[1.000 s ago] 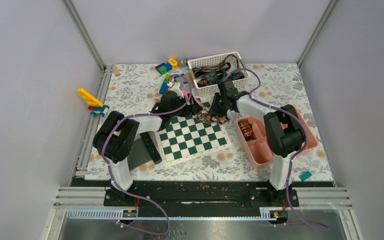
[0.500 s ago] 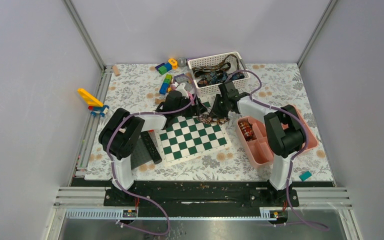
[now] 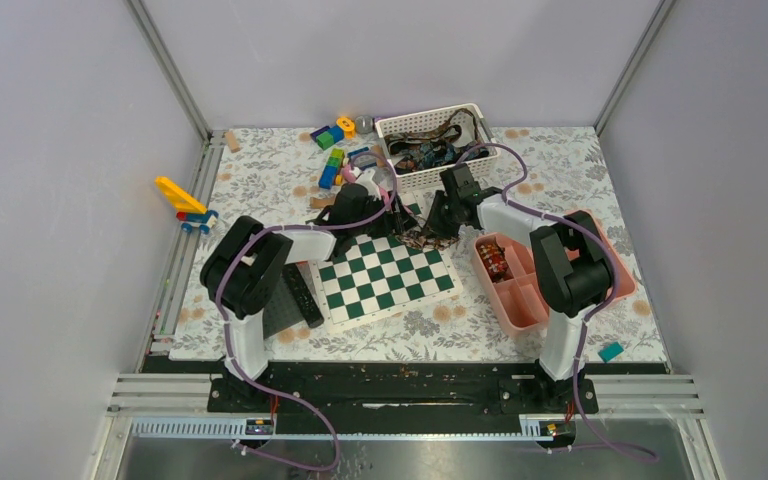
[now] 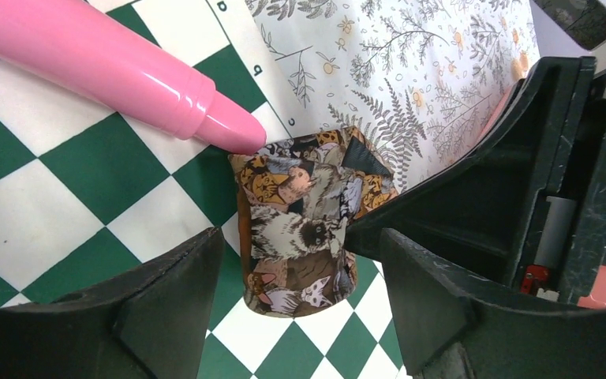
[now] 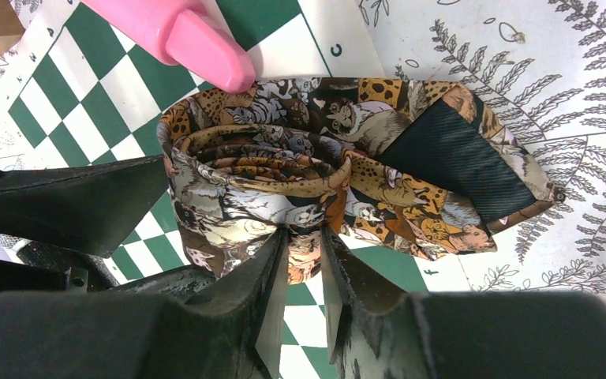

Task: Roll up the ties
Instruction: Pick up the tie at the center of the board.

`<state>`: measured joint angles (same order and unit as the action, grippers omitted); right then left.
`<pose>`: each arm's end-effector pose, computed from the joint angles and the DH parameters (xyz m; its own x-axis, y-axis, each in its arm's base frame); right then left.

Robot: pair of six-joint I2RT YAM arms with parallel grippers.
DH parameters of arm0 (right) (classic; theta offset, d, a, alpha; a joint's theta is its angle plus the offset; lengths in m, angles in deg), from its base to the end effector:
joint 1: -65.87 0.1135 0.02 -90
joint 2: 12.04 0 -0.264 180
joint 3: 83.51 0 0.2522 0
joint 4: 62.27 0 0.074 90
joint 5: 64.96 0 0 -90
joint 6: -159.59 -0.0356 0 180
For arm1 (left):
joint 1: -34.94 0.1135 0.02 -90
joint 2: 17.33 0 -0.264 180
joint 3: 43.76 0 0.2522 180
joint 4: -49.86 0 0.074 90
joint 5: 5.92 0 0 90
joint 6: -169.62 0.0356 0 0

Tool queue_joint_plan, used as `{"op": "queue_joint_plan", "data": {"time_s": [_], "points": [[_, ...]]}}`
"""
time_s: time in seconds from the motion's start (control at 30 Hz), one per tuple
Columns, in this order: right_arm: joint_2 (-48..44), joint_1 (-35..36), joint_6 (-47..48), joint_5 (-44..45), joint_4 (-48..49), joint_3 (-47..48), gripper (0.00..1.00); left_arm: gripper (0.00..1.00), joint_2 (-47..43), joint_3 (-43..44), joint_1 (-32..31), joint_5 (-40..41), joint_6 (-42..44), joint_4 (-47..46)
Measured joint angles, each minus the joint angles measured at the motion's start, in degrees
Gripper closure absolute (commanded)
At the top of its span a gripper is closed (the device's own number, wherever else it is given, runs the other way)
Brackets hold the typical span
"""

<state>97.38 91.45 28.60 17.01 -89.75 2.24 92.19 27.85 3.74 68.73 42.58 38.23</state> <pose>0.3652 0.1803 0.1761 -0.8625 0.3072 -0.4021 0.0784 0.8662 0.4936 0.3410 -0.2175 0.1594 -0.7255 -0.2397 -0.6451 0.3327 0.6984 -0.6337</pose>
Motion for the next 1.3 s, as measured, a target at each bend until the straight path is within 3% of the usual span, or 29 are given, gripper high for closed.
{"op": "queue_joint_plan", "data": {"time_s": [0.87, 1.3], "points": [[-0.63, -1.01, -0.46, -0.04, 0.20, -1.42, 0.71, 0.31, 4.70, 2.19, 0.00, -6.88, 0.57, -0.72], [-0.63, -1.07, -0.44, -0.07, -0.11, -1.42, 0.71, 0.38, 7.32, 3.48, -0.26, -7.56, 0.57, -1.44]]}}
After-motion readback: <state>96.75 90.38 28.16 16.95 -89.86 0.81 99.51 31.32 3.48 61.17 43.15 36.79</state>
